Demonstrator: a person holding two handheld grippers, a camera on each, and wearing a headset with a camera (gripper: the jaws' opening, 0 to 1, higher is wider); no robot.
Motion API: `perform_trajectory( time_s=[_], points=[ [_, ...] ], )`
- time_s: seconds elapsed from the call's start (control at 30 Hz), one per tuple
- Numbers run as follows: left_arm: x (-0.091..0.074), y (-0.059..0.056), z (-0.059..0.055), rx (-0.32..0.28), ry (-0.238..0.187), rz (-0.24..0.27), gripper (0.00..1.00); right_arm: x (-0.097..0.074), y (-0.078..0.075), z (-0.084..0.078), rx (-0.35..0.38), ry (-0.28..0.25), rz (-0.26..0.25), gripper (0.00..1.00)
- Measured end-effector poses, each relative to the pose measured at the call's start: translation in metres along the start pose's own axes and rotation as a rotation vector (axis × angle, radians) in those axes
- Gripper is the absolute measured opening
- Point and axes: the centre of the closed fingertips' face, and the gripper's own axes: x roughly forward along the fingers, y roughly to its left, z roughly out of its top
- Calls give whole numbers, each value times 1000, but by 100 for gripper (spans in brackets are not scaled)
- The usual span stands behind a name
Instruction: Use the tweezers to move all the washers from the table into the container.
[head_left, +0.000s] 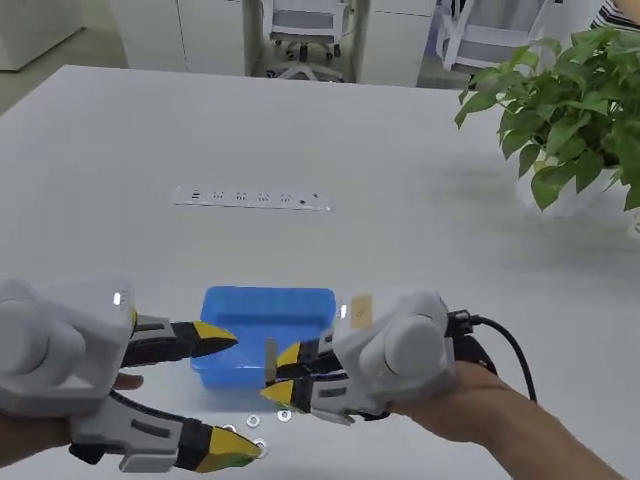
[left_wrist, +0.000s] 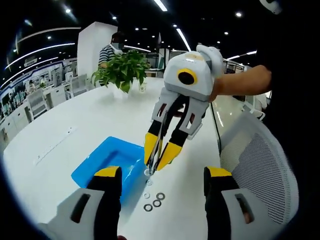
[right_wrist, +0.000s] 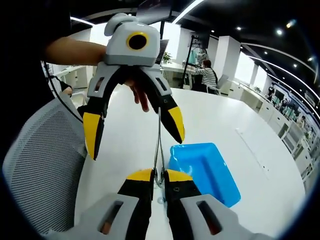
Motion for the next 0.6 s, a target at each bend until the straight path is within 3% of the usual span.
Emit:
perform_trajectory(
  time_s=[0.6],
  points=[
    [-18, 21, 7, -37, -88, 134, 93, -2, -44, 4, -4, -30, -37, 9]
  ],
)
